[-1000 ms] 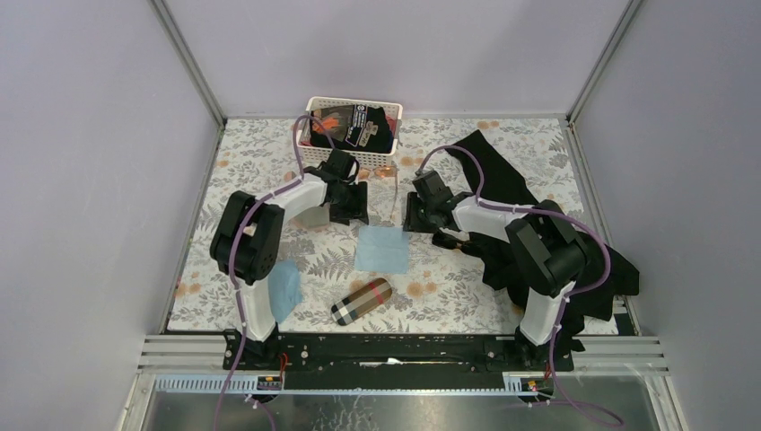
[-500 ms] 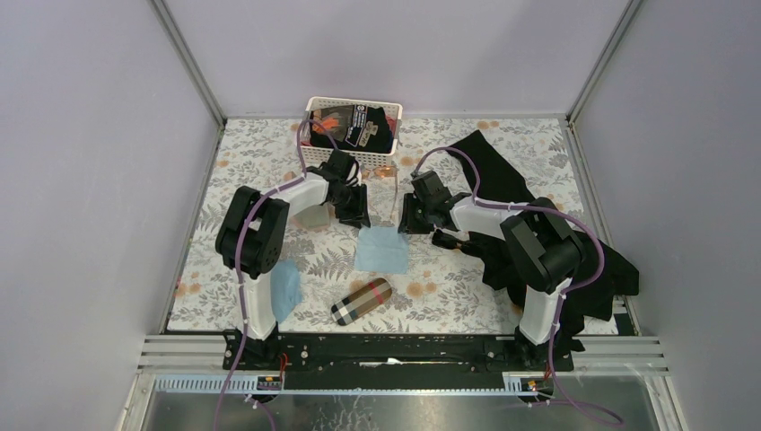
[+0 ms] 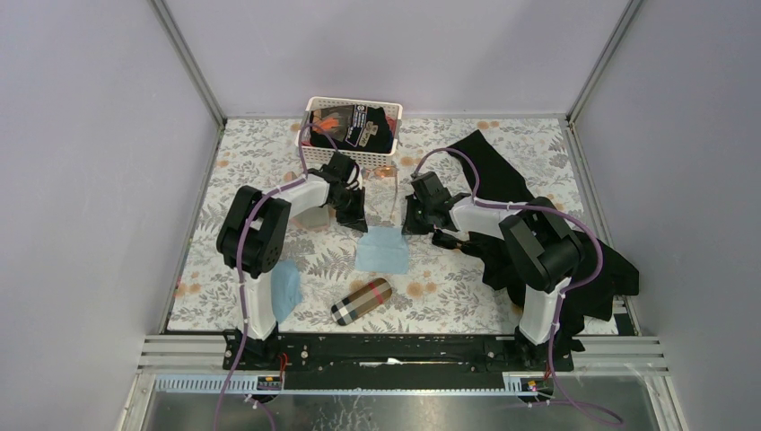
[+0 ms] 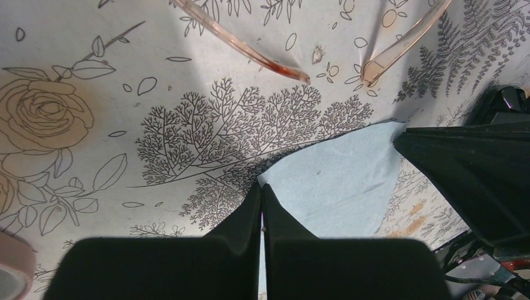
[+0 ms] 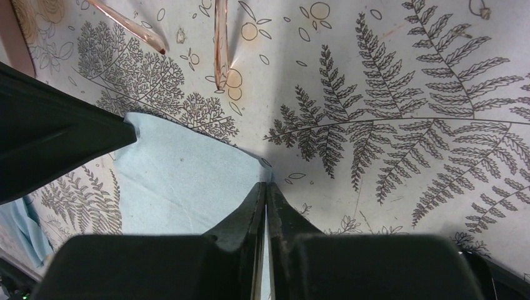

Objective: Organize the sunglasses
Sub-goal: Fold the glasses cleaning cloth at the center of the board.

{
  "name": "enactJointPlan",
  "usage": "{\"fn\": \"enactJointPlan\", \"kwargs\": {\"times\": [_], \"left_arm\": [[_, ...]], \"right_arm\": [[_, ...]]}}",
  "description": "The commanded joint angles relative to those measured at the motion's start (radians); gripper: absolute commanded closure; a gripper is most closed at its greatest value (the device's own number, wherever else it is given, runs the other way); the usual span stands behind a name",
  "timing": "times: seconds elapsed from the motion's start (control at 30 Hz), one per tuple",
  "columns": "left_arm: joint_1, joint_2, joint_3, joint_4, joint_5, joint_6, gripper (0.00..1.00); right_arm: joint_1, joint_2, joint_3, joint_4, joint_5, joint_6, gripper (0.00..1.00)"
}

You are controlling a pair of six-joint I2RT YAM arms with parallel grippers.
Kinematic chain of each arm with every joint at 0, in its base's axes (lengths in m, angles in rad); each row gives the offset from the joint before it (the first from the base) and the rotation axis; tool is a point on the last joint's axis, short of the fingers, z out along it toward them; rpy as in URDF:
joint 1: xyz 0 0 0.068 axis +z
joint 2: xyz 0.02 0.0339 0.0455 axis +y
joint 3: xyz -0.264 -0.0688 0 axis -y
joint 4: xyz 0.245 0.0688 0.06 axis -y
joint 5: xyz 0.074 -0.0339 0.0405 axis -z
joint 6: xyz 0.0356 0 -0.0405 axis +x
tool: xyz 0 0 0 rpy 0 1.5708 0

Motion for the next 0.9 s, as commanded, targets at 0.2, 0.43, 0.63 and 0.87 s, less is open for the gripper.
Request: {"fn": "enactJointPlan", "kwargs": {"times": [0.2,0.43,0.63,0.87], "left_arm": [[-0.006,-0.043,-0.002,-0.034,-0.03,0.015,1.0],[-0.007,-0.117,-0.049,-0.03,-0.014,0.012,1.0],[-0.011,-0.157,-0.097,-0.029,-0.013,0.017,1.0],[-0.026,-0.175,-0.15,-0.027,-0.013,0.014,1.0]], "right_arm": [[-0.003,-0.038,-0.001,-0.016,0.028,-0.005,1.0],[-0.004,-0.096,-0.033,0.005,0.01,0.015,1.0],[-0.003,-0.166,-0.1,0.033,-0.022,0.047,1.0],[-0.002,-0.22,-0.181,0.074,-0.076,0.054,1.0]]}}
